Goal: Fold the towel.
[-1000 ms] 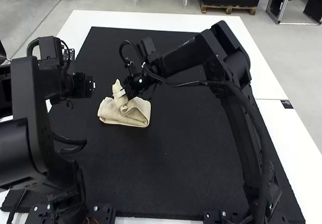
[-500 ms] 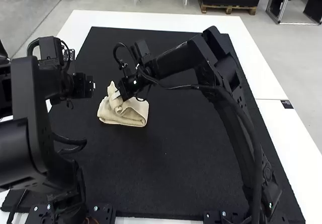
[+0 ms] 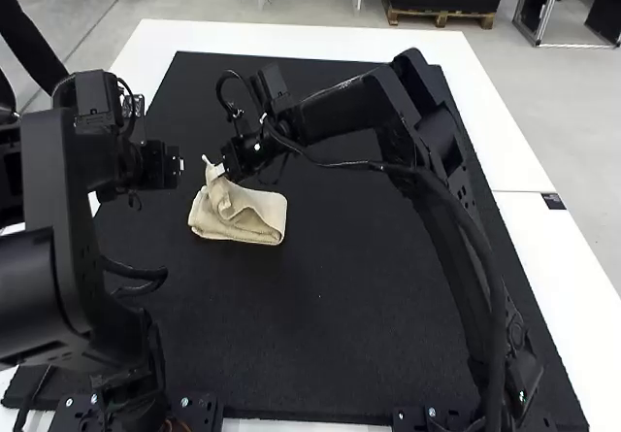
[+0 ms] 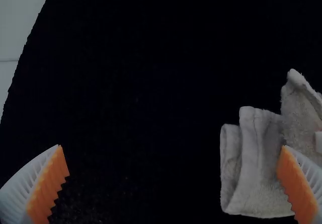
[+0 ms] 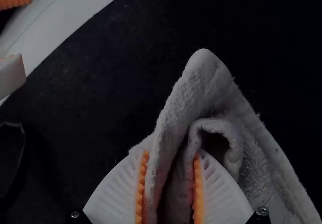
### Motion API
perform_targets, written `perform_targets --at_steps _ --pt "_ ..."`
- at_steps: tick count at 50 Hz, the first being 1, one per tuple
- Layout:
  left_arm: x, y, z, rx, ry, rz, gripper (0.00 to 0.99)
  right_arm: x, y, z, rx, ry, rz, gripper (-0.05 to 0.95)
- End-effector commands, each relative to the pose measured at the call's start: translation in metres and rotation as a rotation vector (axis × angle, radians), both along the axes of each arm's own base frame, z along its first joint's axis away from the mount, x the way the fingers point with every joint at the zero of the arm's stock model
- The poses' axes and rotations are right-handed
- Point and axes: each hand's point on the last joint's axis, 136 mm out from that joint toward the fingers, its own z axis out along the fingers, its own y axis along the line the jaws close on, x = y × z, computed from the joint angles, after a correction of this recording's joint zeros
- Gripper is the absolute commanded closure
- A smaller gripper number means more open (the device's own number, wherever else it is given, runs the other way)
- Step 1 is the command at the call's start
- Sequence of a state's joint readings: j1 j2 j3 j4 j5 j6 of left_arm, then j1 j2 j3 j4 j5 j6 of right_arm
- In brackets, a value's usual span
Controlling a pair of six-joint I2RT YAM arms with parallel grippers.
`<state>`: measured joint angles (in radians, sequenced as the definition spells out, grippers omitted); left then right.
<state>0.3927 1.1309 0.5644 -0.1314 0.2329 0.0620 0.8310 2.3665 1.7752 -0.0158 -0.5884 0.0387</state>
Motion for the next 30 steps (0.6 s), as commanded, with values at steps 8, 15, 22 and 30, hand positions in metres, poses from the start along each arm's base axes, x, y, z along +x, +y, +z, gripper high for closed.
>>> perform_targets --at_steps 8,15,22,30 --pt "0.000 0.000 0.007 -0.013 -0.033 0.012 0.026 -0.011 0.008 0.021 0.036 0.026 0.040 0.38" --pt "0.000 0.000 0.007 -0.015 -0.034 0.012 0.026 0.006 0.000 0.044 0.066 -0.001 0.011 0.28" --pt "0.001 -0.001 0.007 -0.017 -0.034 0.013 0.026 0.019 -0.013 0.057 0.071 -0.003 -0.020 0.37" --pt "0.000 -0.001 0.007 -0.021 -0.033 0.013 0.026 0.011 -0.023 0.045 0.042 0.053 0.003 0.92"
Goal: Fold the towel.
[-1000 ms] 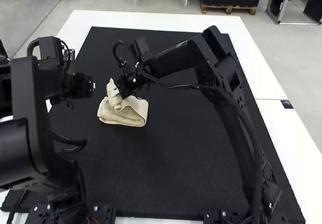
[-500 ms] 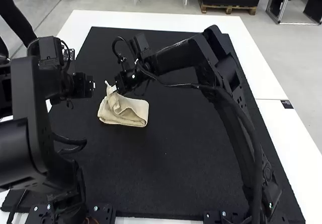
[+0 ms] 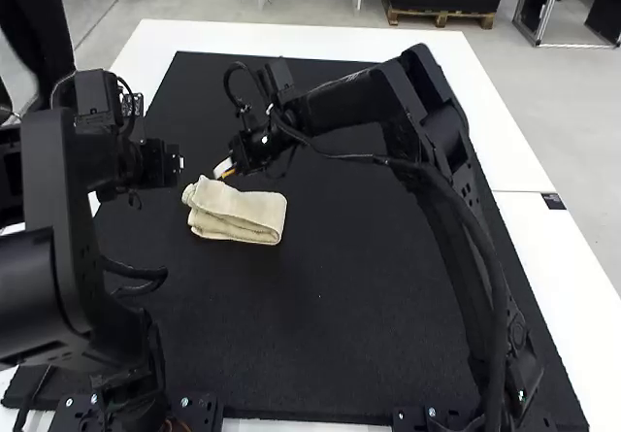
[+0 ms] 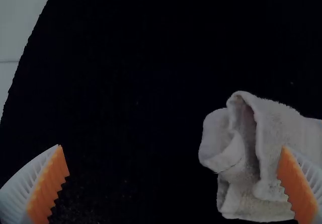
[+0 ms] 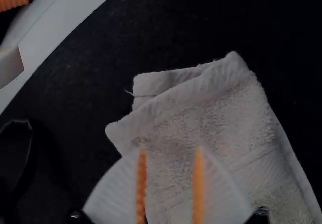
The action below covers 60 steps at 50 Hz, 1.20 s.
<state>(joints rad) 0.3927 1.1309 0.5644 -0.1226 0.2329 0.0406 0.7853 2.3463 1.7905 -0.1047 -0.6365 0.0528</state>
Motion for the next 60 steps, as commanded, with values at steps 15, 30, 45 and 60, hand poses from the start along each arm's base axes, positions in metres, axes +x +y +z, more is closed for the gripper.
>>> perform_targets --at_steps 15,30,45,60 --pt "-0.001 -0.002 0.007 -0.009 -0.030 0.001 0.026 -0.015 0.000 0.003 0.016 0.000 0.058 0.92" --pt "-0.002 -0.004 0.008 -0.023 -0.040 0.007 0.026 -0.024 0.021 -0.020 0.019 -0.002 0.093 0.92" --pt "-0.002 -0.004 0.011 -0.028 -0.049 0.009 0.026 -0.036 0.022 -0.058 -0.025 0.021 0.128 0.92" --pt "-0.001 -0.004 0.015 -0.030 -0.057 0.009 0.026 -0.046 0.026 -0.070 -0.029 0.034 0.140 0.92"
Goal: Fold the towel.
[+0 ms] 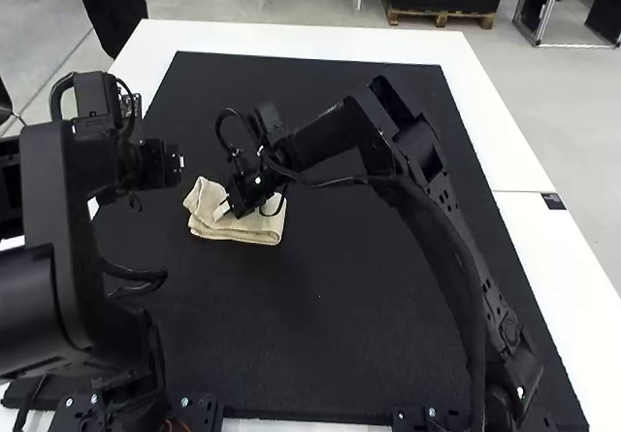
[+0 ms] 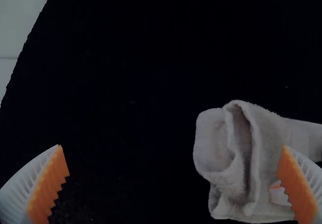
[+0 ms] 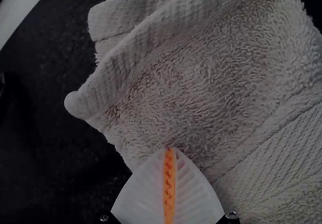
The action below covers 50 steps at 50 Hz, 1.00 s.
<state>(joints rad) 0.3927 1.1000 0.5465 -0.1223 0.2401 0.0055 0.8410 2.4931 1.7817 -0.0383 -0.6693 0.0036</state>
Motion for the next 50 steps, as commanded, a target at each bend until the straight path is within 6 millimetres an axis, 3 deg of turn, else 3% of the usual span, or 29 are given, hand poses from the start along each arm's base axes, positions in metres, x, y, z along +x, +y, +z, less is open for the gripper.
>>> perform_targets --at_steps 1,9,14,21,29,41,50 --pt "0.003 -0.002 0.014 -0.003 -0.044 -0.008 0.026 -0.011 0.009 0.010 0.021 -0.003 0.033 0.92" --pt "0.003 -0.003 0.020 0.000 -0.058 -0.011 0.026 0.003 0.009 0.060 0.083 -0.041 0.015 0.92" --pt "0.005 -0.003 0.034 0.004 -0.094 -0.014 0.026 0.019 0.000 0.097 0.125 -0.067 -0.023 0.92" --pt "0.014 -0.002 0.066 0.006 -0.167 -0.012 0.026 0.044 -0.017 0.166 0.206 -0.150 -0.081 0.92" --pt "0.026 -0.007 0.103 -0.009 -0.242 -0.019 0.028 0.067 -0.045 0.229 0.272 -0.232 -0.153 0.92" --pt "0.039 -0.045 0.160 -0.071 -0.347 -0.092 0.030 0.071 -0.089 0.328 0.372 -0.380 -0.240 0.92" --pt "0.039 -0.052 0.194 -0.072 -0.398 -0.109 0.034 0.059 -0.129 0.390 0.442 -0.474 -0.301 0.92"
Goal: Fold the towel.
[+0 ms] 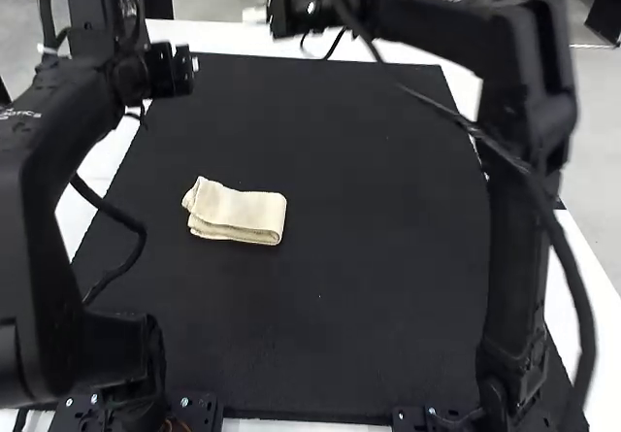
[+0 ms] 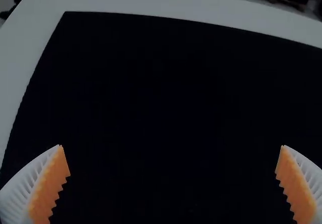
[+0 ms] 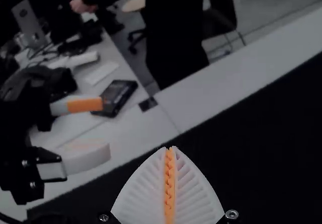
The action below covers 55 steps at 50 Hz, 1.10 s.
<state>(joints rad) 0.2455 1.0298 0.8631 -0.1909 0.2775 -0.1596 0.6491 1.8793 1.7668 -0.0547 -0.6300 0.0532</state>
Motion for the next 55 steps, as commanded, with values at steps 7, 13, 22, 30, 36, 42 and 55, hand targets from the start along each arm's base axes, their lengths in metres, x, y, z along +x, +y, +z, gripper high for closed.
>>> perform_targets --at_steps 7,13,22,30,36,42,55 --pt "-0.006 -0.023 0.065 -0.016 -0.148 -0.051 0.036 -0.015 -0.075 0.096 0.129 -0.140 -0.136 0.91" --pt "-0.009 -0.038 0.082 -0.022 -0.188 -0.091 0.039 -0.016 -0.125 0.129 0.187 -0.195 -0.239 0.90" --pt "-0.019 -0.054 0.116 -0.022 -0.268 -0.133 0.039 -0.035 -0.200 0.173 0.291 -0.274 -0.377 0.90" --pt "-0.041 -0.063 0.148 -0.026 -0.355 -0.156 0.039 -0.077 -0.256 0.215 0.396 -0.353 -0.461 0.90" --pt "-0.063 -0.071 0.166 -0.017 -0.420 -0.180 0.039 -0.114 -0.286 0.231 0.431 -0.396 -0.491 0.90" --pt "-0.088 -0.075 0.179 -0.009 -0.496 -0.191 0.039 -0.145 -0.297 0.229 0.450 -0.441 -0.501 0.89" --pt "-0.135 -0.074 0.192 0.011 -0.614 -0.174 0.041 -0.207 -0.313 0.221 0.542 -0.494 -0.512 0.89"
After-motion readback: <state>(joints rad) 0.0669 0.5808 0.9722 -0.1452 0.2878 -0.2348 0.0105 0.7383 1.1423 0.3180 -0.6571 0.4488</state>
